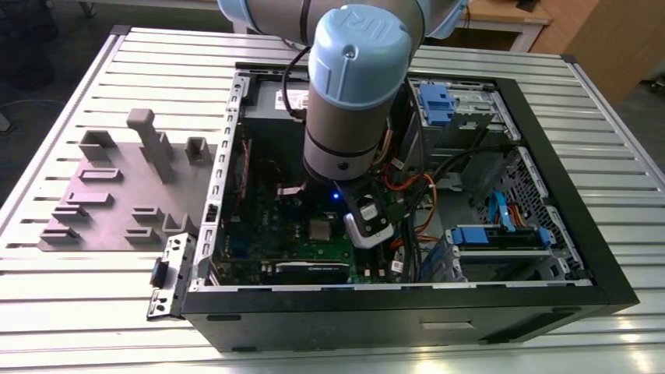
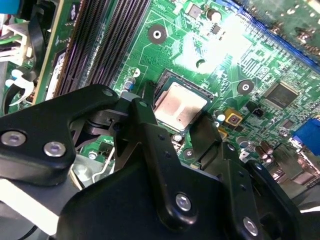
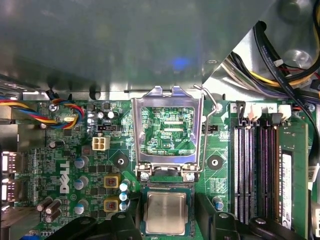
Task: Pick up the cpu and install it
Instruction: 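Place the cpu into insertion slot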
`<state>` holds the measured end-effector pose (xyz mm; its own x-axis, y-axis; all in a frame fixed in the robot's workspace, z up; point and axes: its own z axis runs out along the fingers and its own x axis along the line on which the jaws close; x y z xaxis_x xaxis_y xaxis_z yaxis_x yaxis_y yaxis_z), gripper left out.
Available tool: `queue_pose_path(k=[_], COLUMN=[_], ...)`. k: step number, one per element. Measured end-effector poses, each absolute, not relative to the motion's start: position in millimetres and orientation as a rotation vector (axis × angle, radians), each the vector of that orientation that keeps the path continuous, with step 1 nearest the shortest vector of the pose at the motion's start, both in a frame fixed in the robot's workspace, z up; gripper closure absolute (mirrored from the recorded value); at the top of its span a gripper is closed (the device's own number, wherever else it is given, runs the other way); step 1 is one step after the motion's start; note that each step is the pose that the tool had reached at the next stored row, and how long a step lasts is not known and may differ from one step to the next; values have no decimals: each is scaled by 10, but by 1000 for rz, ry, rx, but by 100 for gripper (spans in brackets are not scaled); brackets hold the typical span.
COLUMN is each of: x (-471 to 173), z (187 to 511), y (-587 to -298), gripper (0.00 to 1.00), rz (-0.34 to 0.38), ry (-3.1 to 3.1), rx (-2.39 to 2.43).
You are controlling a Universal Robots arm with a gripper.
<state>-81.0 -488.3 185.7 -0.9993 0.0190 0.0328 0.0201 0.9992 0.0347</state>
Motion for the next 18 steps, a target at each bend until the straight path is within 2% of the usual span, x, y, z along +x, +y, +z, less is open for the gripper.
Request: queue_pose_path(k=[16,17,18], x=[-810,-810,-811], z=[1900,1895,1892], y=[-4884,-4884,-4884], gripper=[45,44,38], rz=[-54,-54,-53], ry=[-3108,-3108,-3108], rx=[-30,-30,-30])
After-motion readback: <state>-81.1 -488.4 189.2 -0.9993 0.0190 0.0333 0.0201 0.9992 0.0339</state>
